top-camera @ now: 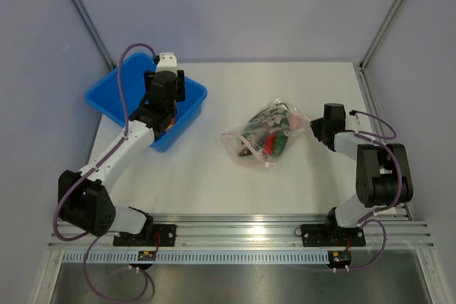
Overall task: Open the zip-top bag and remove the fake food
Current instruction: Place the food in the bin.
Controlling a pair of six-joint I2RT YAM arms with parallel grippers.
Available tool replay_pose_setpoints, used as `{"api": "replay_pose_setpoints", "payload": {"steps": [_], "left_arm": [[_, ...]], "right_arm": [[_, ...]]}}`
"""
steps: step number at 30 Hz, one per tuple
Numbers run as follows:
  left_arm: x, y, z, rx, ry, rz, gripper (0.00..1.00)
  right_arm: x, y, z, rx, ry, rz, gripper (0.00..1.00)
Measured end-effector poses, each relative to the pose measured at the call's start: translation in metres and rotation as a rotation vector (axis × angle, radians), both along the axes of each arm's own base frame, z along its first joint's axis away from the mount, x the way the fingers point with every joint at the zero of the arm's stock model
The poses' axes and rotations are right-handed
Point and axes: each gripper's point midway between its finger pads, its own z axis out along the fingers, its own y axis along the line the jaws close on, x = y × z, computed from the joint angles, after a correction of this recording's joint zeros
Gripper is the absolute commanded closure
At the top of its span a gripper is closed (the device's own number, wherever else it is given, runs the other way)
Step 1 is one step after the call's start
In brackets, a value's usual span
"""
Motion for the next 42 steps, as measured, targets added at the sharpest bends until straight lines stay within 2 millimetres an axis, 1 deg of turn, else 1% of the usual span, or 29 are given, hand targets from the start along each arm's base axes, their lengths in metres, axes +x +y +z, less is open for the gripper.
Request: {"api": "replay_pose_setpoints", "payload": {"steps": [3, 5, 6, 9, 11, 12, 13, 14, 15, 16, 18, 19, 20, 22, 24, 25, 28, 30, 32, 38, 42], "left_arm": [[-0.007, -0.005, 0.016, -0.056, -0.036, -0.026, 0.22], [-0.013, -0.010, 0.030, -0.110, -0.070, -0.061, 0.18], [-0.017, -0.014, 0.040, -0.147, -0.097, -0.085, 0.17], [-0.032, -0.026, 0.060, -0.235, -0.156, -0.150, 0.25], [-0.044, -0.038, 0.068, -0.288, -0.183, -0.211, 0.25], [-0.052, -0.047, 0.069, -0.312, -0.189, -0.245, 0.25], [-0.060, -0.056, 0.068, -0.331, -0.188, -0.281, 0.25], [-0.070, -0.071, 0.067, -0.344, -0.187, -0.327, 0.25], [-0.079, -0.083, 0.065, -0.350, -0.180, -0.366, 0.25], [-0.091, -0.101, 0.061, -0.356, -0.168, -0.422, 0.25], [-0.113, -0.130, 0.050, -0.365, -0.135, -0.522, 0.25], [-0.121, -0.139, 0.043, -0.368, -0.117, -0.555, 0.25], [-0.125, -0.143, 0.034, -0.369, -0.100, -0.573, 0.25], [-0.132, -0.146, 0.016, -0.373, -0.066, -0.588, 0.21], [-0.139, -0.145, -0.005, -0.378, -0.028, -0.601, 0.19], [-0.143, -0.145, -0.015, -0.386, -0.019, -0.613, 0.17], [-0.156, -0.145, -0.040, -0.403, 0.015, -0.652, 0.17], [-0.161, -0.147, -0.049, -0.408, 0.026, -0.674, 0.18], [-0.163, -0.150, -0.056, -0.412, 0.032, -0.695, 0.17], [-0.171, -0.161, -0.078, -0.416, 0.054, -0.767, 0.18], [-0.186, -0.177, -0.090, -0.404, 0.072, -0.861, 0.20]], "right_arm": [[0.000, 0.001, 0.000, -0.003, 0.002, 0.013, 1.00], [-0.001, 0.001, -0.001, -0.007, 0.003, 0.019, 1.00], [-0.001, 0.001, -0.001, -0.009, 0.004, 0.022, 1.00], [-0.001, 0.003, -0.001, -0.012, 0.005, 0.034, 1.00], [-0.001, 0.004, -0.001, -0.011, 0.006, 0.043, 1.00], [-0.002, 0.004, -0.001, -0.012, 0.007, 0.049, 1.00], [-0.002, 0.005, -0.001, -0.011, 0.007, 0.054, 1.00], [-0.002, 0.006, -0.001, -0.013, 0.008, 0.062, 1.00], [-0.002, 0.006, -0.001, -0.014, 0.008, 0.068, 1.00], [-0.002, 0.007, -0.001, -0.015, 0.009, 0.072, 1.00], [-0.002, 0.008, -0.001, -0.013, 0.009, 0.085, 1.00], [-0.003, 0.009, 0.000, -0.012, 0.008, 0.091, 1.00], [-0.002, 0.010, 0.000, -0.012, 0.006, 0.094, 1.00], [-0.002, 0.010, 0.003, -0.012, 0.000, 0.096, 1.00], [-0.002, 0.011, 0.005, -0.009, -0.006, 0.102, 1.00], [-0.002, 0.012, 0.007, -0.005, -0.011, 0.107, 1.00], [-0.002, 0.014, 0.013, -0.001, -0.021, 0.114, 0.99], [-0.002, 0.014, 0.016, 0.001, -0.029, 0.116, 0.97], [-0.002, 0.014, 0.018, 0.001, -0.030, 0.117, 0.99], [-0.003, 0.016, 0.018, 0.006, -0.030, 0.123, 1.00], [-0.003, 0.018, 0.018, 0.014, -0.030, 0.131, 1.00]]}}
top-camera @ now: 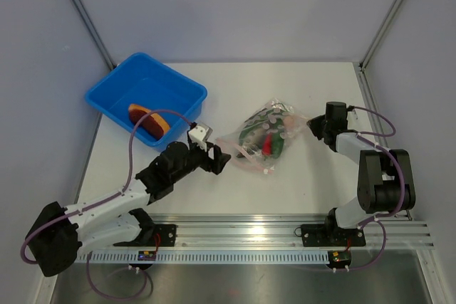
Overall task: Open the zip-top bag and remove the fake food
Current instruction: Place the food in the bin, then pick up the fake fish from the zipper food storage bag.
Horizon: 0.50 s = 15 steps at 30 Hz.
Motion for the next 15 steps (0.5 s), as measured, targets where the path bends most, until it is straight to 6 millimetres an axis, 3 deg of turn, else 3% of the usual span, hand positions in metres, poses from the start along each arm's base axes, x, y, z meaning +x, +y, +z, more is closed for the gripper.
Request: {"api": "replay_pose_setpoints", "payload": {"steps": [5, 10, 15], "left_arm": [[-0.016, -0.023, -0.027, 0.063, 0.014, -0.105, 0.23], [-0.021, -0.035, -0.068, 0.179, 0.089, -0.149, 0.26], [-0.015, -0.036, -0.080, 0.224, 0.092, -0.134, 0.26]], "right_arm": [[0.000, 0.001, 0.000, 0.003, 0.001, 0.003, 1.00], [-0.001, 0.001, -0.001, 0.004, 0.004, 0.004, 1.00], [-0.001, 0.001, -0.001, 0.004, 0.004, 0.004, 1.00]]}}
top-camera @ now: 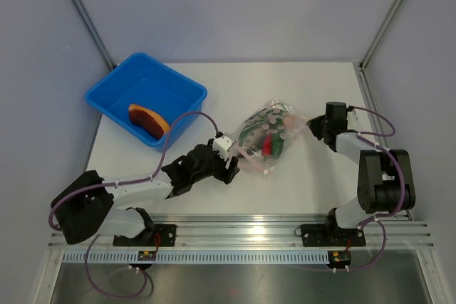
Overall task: Open the zip-top bag and remove the fake food
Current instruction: Pick up the fake fish from the zipper food storage bag.
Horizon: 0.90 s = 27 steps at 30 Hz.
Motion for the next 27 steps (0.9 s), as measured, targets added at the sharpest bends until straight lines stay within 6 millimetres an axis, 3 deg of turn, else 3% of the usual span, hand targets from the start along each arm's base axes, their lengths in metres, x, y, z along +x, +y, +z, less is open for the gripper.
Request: {"api": "replay_pose_setpoints", "payload": {"steps": [9, 18, 27], "left_arm": [[0.031, -0.019, -0.016, 0.098, -0.024, 0.022, 0.23], [0.073, -0.038, 0.002, 0.177, -0.146, 0.060, 0.15], [0.090, -0.050, -0.024, 0.281, -0.126, 0.047, 0.14]], "right_arm": [[0.000, 0.000, -0.001, 0.000, 0.003, 0.001, 1.00], [0.000, 0.002, -0.001, 0.006, 0.002, 0.007, 1.00], [-0.001, 0.003, -0.001, 0.012, 0.002, 0.014, 1.00]]}}
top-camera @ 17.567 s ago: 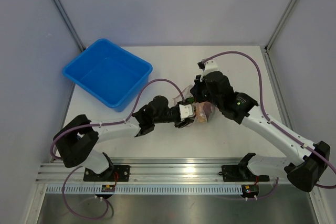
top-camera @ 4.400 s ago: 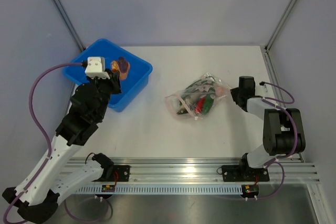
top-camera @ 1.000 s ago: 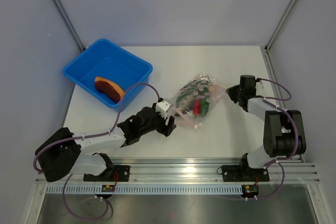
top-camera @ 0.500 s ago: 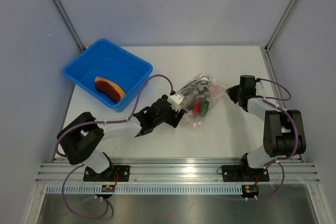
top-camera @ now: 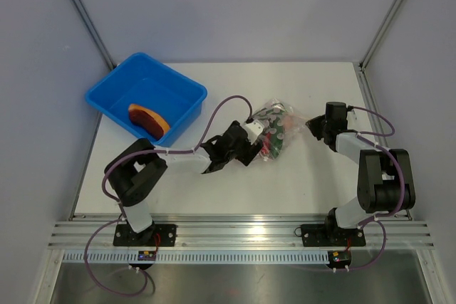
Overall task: Open the zip-top bag and remove the fake food
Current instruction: Pick up the fake fish from the zipper food storage bag.
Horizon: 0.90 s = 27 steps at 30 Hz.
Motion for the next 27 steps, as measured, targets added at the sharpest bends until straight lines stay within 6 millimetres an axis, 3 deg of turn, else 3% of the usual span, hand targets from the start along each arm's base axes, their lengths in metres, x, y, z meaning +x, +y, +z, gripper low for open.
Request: {"api": "replay_pose_setpoints", "payload": {"steps": [6, 15, 27], "left_arm": [[-0.001, 0.000, -0.006, 0.010, 0.012, -0.002, 0.14], [-0.002, -0.010, -0.031, 0.040, 0.078, -0.019, 0.17], [-0.007, -0.015, -0.033, 0.028, 0.112, -0.044, 0.43]], "right_arm": [[0.000, 0.000, 0.000, 0.001, -0.001, 0.001, 1.00], [0.001, 0.001, 0.001, 0.000, -0.006, 0.002, 1.00], [0.003, 0.001, 0.002, 0.000, -0.016, 0.003, 1.00]]}}
